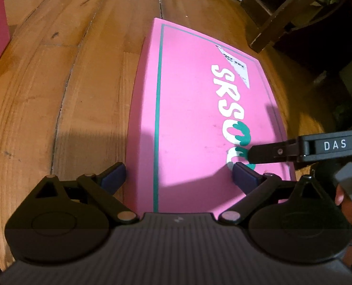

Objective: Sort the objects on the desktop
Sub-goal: 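Close the left gripper on one lid edge while the right gripper grips the opposite edge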

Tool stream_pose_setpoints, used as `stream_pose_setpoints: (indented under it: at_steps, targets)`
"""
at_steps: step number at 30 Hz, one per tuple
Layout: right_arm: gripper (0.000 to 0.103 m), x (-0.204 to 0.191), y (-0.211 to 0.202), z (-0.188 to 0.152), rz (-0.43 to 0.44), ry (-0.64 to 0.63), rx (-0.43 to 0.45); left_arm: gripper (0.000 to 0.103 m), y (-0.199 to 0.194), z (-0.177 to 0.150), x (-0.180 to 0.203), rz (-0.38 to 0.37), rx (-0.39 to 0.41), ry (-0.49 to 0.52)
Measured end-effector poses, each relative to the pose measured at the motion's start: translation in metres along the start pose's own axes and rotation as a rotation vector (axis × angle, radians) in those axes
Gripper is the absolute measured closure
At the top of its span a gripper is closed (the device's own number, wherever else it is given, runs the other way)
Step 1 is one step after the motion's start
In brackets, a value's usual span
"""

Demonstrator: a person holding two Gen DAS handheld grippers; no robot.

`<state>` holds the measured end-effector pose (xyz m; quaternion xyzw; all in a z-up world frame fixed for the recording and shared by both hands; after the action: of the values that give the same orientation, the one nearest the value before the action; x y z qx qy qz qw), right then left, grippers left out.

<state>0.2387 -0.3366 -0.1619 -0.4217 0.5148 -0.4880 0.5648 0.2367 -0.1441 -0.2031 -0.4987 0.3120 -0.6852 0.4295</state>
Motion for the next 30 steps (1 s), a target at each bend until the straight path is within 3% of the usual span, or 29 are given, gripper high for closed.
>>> stream_pose_setpoints:
  at_steps: [7, 10, 14, 21, 30]
  targets:
    - [0.001, -0.012, 0.002, -0.011, 0.021, -0.058, -0.056, 0.001, -0.003, -0.005, 0.002, 0.033, -0.035, -0.031]
    - [0.008, -0.02, 0.0, -0.019, 0.052, -0.087, -0.083, 0.001, -0.014, -0.013, 0.0, 0.073, -0.02, -0.028]
    - [0.008, -0.031, 0.004, -0.025, 0.07, -0.149, -0.117, 0.001, -0.023, -0.017, -0.009, 0.074, -0.004, -0.055]
    - [0.007, -0.013, 0.01, -0.019, 0.142, -0.068, -0.13, 0.0, -0.01, -0.014, -0.028, 0.002, -0.017, -0.188]
    - [0.0, -0.002, 0.023, -0.029, 0.227, 0.009, -0.176, 0.0, -0.007, -0.014, -0.027, 0.001, 0.007, -0.19]
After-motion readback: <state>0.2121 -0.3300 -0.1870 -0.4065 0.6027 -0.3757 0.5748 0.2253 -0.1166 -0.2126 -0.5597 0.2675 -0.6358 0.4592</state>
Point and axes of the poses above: each gripper's, at about its wrist camera, not at the fingertips, and y roughly the way its jaws point, x to its right, z to its top, the point moved 4 cm from there along y, roughly the way its jaws point, and after that the axes turned 8 degrees about -x, right-handed, at the moved point
